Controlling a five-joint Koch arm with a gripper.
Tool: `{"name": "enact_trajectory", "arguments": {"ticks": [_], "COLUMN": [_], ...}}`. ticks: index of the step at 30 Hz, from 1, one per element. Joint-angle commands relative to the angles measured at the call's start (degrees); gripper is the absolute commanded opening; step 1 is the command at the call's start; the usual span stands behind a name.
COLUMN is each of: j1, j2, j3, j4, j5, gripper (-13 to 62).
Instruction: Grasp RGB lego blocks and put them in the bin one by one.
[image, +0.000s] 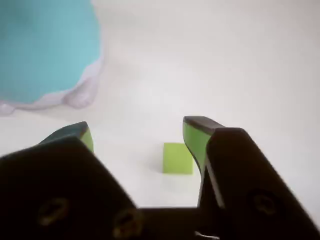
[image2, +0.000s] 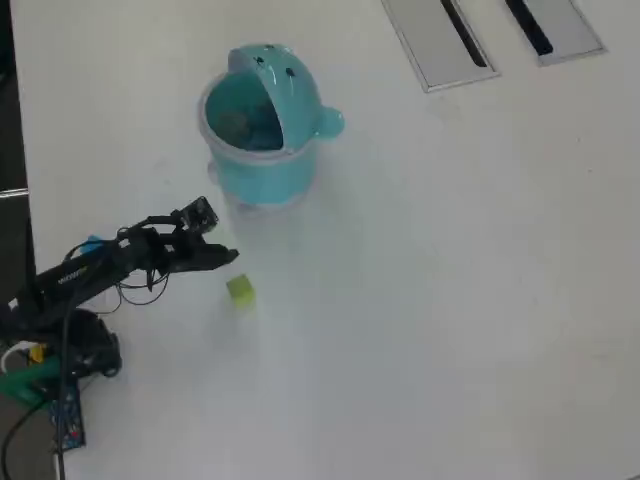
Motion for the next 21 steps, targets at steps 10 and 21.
{"name": "enact_trajectory", "arguments": {"ticks": [10, 21], "j1": [2.6, 6.2], "j2": [0.4, -6.6], "j3": [4.4, 6.0], "j4": [-1.5, -4.7], "j5": [0.8, 1.1], "gripper": [34.5, 34.5]}}
